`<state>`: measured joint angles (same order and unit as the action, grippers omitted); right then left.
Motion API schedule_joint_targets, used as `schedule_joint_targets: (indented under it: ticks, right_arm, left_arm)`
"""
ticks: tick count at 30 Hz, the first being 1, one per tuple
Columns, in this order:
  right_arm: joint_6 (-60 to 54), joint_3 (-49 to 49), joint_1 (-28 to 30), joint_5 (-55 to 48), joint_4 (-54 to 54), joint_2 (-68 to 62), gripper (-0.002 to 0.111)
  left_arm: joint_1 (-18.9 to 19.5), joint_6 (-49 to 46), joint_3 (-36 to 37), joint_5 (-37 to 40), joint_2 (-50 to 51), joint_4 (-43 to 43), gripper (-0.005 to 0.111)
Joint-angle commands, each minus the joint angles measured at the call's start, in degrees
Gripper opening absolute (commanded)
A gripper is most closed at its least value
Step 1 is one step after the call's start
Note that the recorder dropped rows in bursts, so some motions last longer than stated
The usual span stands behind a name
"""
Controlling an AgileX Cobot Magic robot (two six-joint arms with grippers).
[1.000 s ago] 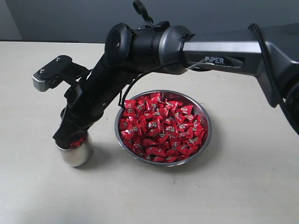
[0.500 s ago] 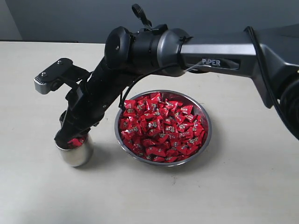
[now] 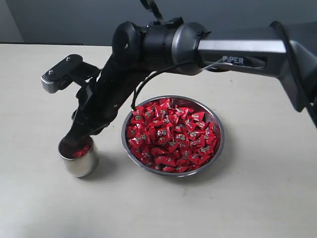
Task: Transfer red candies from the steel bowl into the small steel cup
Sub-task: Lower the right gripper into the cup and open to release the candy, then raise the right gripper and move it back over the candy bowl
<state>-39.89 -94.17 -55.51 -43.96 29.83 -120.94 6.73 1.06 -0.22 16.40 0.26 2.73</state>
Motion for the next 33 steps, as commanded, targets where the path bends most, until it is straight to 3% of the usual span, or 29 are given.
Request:
schedule_joint_targets:
  ticks: [1, 5, 11, 18, 27, 33]
  right_arm:
    - [3.9, -0.5, 2.7, -0.1, -5.4, 4.4, 0.012]
    - [3.9, -0.5, 5.3, -0.8, -5.9, 7.7, -0.001]
    - [5.7, -0.5, 9.3, -6.9, -9.1, 10.0, -0.001]
    - [12.3, 1.2, 11.7, -16.4, -24.5, 10.0, -0.001]
    - [10.9, 16.0, 16.8, -6.0, -20.4, 10.4, -0.001]
    - [11.0, 19.8, 18.6, -0.4, -20.3, 12.1, -0.001]
  left_arm:
    - [0.0, 0.1, 0.2, -0.1, -0.3, -0.1, 0.0]
    - [0.0, 0.1, 0.2, -0.1, -0.3, -0.1, 0.0]
    - [0.0, 0.1, 0.2, -0.1, -0.3, -0.1, 0.0]
    - [0.0, 0.1, 0.2, -0.1, -0.3, -0.1, 0.0]
    - [0.0, 0.1, 0.2, -0.1, -0.3, -0.1, 0.0]
    - [0.0, 0.1, 0.2, -0.1, -0.3, -0.1, 0.0]
